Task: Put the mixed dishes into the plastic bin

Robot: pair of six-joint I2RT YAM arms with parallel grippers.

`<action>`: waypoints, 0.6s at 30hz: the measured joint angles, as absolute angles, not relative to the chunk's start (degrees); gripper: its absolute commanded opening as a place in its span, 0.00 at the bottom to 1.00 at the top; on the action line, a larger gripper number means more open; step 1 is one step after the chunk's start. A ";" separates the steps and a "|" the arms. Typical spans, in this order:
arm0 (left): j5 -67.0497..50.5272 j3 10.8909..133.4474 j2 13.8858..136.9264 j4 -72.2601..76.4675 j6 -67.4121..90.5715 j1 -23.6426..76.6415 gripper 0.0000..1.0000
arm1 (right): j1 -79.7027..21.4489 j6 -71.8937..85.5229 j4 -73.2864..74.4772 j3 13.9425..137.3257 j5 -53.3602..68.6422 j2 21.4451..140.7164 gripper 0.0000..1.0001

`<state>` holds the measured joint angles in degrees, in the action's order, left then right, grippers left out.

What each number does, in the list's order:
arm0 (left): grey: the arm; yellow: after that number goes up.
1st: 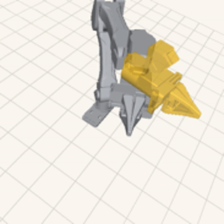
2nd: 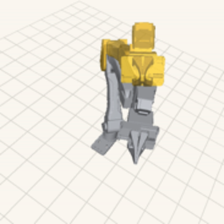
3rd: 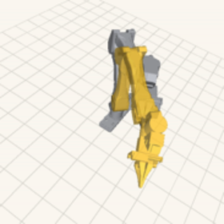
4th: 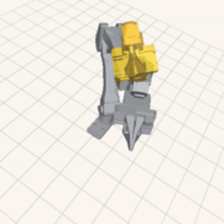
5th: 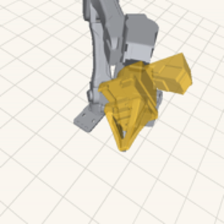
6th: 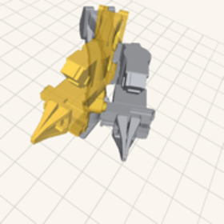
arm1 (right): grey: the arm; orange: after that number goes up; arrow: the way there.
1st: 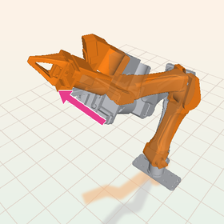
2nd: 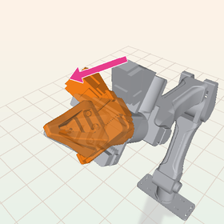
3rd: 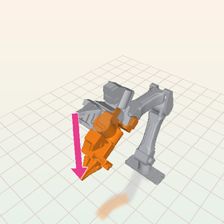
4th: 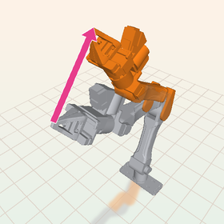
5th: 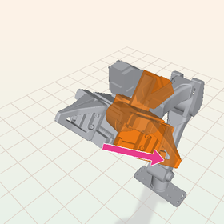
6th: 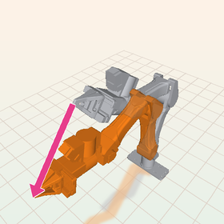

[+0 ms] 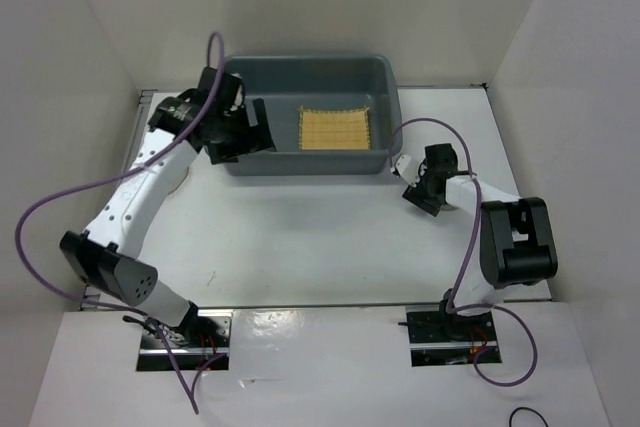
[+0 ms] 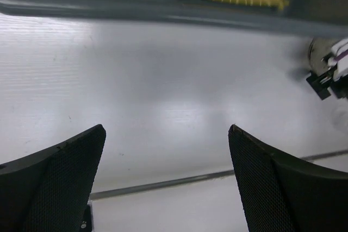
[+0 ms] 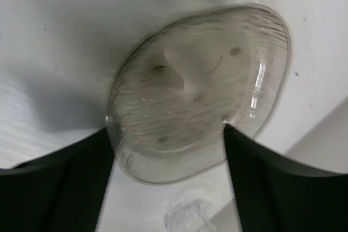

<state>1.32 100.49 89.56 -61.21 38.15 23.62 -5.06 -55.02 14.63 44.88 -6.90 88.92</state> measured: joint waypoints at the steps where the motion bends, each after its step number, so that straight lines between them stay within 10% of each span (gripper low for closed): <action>1: 1.78 100.18 88.14 -61.19 38.48 22.63 1.00 | -4.47 -55.57 14.66 45.56 -6.50 89.56 0.71; 10: 3.77 98.63 81.80 -60.77 39.94 20.32 1.00 | 3.62 -64.82 23.70 52.58 2.20 94.91 0.49; 18: 3.14 95.74 80.90 -60.80 41.04 18.06 1.00 | 4.40 -68.90 28.03 52.84 5.04 94.89 0.00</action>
